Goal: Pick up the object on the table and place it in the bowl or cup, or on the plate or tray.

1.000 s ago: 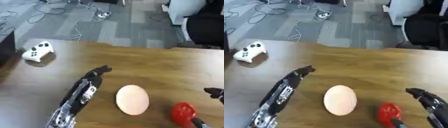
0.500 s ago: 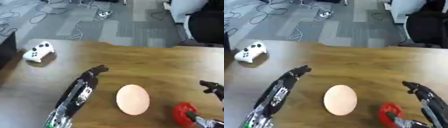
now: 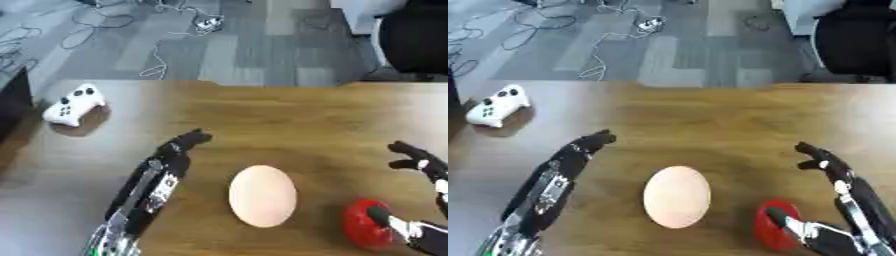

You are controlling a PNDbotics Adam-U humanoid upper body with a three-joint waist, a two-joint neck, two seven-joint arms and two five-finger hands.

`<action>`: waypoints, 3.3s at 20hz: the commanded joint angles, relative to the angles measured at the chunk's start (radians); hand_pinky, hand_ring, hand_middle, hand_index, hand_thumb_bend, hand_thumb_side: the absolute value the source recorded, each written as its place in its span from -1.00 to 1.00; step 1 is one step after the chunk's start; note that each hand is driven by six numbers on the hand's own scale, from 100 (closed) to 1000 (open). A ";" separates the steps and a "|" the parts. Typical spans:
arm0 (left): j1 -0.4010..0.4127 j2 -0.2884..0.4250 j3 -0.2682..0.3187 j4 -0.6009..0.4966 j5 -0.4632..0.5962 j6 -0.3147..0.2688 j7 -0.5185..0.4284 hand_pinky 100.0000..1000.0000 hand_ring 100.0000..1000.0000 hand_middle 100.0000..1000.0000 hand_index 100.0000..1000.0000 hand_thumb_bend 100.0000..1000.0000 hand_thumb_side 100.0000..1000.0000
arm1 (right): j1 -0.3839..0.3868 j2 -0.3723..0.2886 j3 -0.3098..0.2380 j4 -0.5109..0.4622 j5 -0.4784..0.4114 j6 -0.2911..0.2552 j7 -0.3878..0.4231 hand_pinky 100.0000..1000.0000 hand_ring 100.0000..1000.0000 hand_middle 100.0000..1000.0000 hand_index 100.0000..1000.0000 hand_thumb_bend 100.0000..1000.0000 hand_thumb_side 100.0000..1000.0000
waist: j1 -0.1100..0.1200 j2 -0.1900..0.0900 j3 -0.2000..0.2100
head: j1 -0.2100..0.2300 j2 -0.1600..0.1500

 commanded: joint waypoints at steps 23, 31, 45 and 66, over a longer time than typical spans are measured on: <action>0.020 0.008 0.009 -0.004 -0.016 -0.003 0.004 1.00 1.00 0.55 0.70 -0.87 0.93 | 0.140 0.064 0.093 -0.021 -0.034 0.074 -0.005 1.00 0.42 0.69 0.97 0.42 0.28 | -0.013 -0.044 -0.021 | 0.002 0.041; 0.021 0.008 0.011 -0.008 -0.015 -0.004 0.006 1.00 1.00 0.54 0.70 -0.87 0.92 | 0.134 0.057 0.086 -0.057 -0.045 0.077 0.003 1.00 0.42 0.70 0.97 0.41 0.30 | -0.010 -0.042 -0.018 | -0.002 0.033; 0.012 0.006 0.008 -0.024 -0.017 -0.006 -0.001 1.00 1.00 0.54 0.70 -0.87 0.93 | 0.076 0.069 0.081 -0.017 -0.028 0.096 0.007 1.00 0.38 0.57 0.94 0.50 0.16 | -0.013 -0.017 0.004 | -0.007 0.025; 0.002 0.004 0.010 -0.039 -0.017 -0.002 -0.007 1.00 1.00 0.53 0.70 -0.86 0.94 | 0.047 0.084 0.085 0.022 0.033 0.097 0.092 1.00 0.38 0.69 1.00 0.43 -0.38 | -0.027 0.006 0.023 | -0.004 0.032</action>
